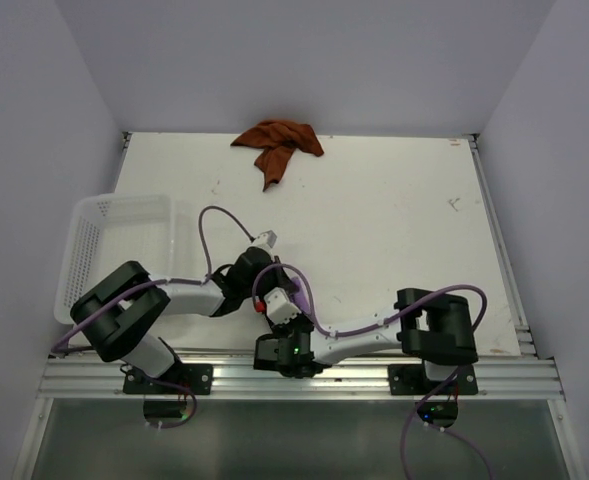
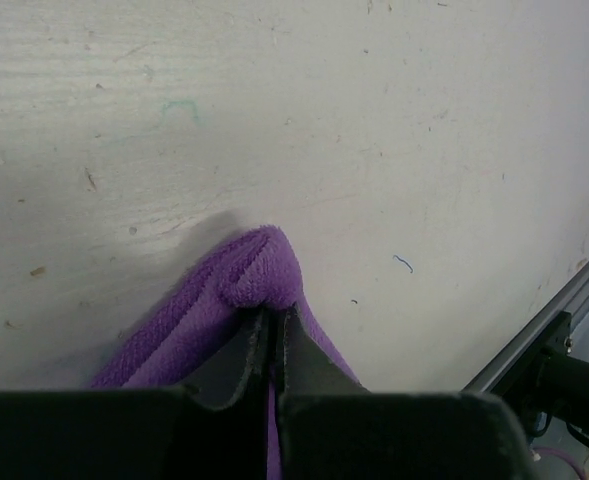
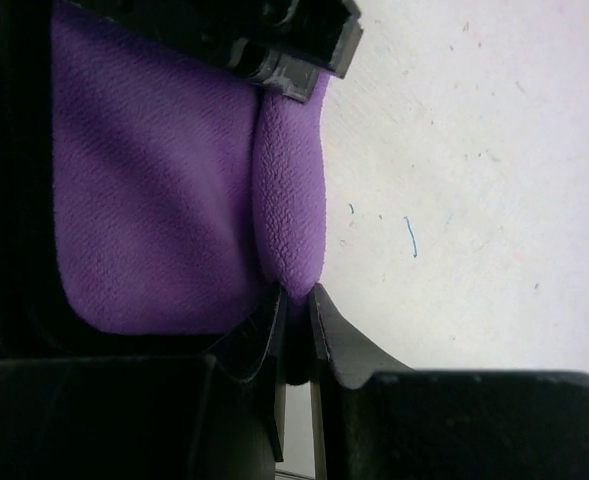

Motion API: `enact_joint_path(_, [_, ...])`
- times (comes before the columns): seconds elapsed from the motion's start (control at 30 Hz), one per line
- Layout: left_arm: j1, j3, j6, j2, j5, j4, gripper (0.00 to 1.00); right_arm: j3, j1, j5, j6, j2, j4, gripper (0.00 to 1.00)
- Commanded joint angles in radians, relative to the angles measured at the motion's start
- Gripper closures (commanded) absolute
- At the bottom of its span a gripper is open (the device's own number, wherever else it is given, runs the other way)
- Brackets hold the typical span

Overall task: Roll the towels
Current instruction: Roll the towel

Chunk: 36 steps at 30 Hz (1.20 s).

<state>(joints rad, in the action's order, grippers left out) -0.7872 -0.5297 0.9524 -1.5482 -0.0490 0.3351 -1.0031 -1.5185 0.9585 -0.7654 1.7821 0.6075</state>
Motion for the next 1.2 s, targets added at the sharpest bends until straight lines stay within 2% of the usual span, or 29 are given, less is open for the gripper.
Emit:
enact_joint_path(0.0, [0.048, 0.057, -0.001, 0.037, 0.084, 0.209, 1.00, -0.063, -0.054, 0.097, 0.034, 0.065, 0.125, 1.00])
enact_joint_path(0.17, [0.074, 0.140, 0.017, 0.046, 0.031, 0.396, 1.00, -0.153, -0.118, 0.138, 0.093, 0.180, 0.190, 1.00])
enact_joint_path(0.43, [0.085, 0.224, 0.034, 0.016, -0.003, 0.533, 1.00, -0.230, -0.184, 0.118, 0.201, 0.309, 0.179, 0.99])
enact_joint_path(0.5, [0.089, 0.237, 0.036, 0.004, -0.008, 0.562, 1.00, -0.232, -0.192, 0.106, 0.227, 0.312, 0.154, 0.96])
enact_joint_path(0.53, [0.091, 0.250, 0.036, 0.000, -0.009, 0.568, 1.00, -0.230, -0.193, 0.088, 0.251, 0.312, 0.146, 0.90])
enact_joint_path(0.6, [0.095, 0.266, 0.034, -0.009, -0.008, 0.607, 1.00, -0.227, -0.200, 0.080, 0.258, 0.307, 0.132, 0.85])
enact_joint_path(0.63, [0.097, 0.286, 0.031, -0.010, -0.008, 0.622, 1.00, -0.223, -0.203, 0.072, 0.259, 0.303, 0.126, 0.78])
enact_joint_path(0.77, [0.097, 0.353, 0.000, -0.009, -0.011, 0.787, 1.00, -0.169, -0.207, 0.010, 0.262, 0.212, 0.055, 0.68])
enact_joint_path(0.93, [0.098, 0.398, -0.030, -0.033, -0.012, 0.857, 1.00, -0.071, -0.206, -0.070, 0.261, 0.034, -0.057, 0.58])
enact_joint_path(1.17, [0.098, 0.430, -0.024, -0.118, -0.023, 0.982, 1.00, 0.089, -0.200, -0.219, 0.256, -0.236, -0.227, 0.53])
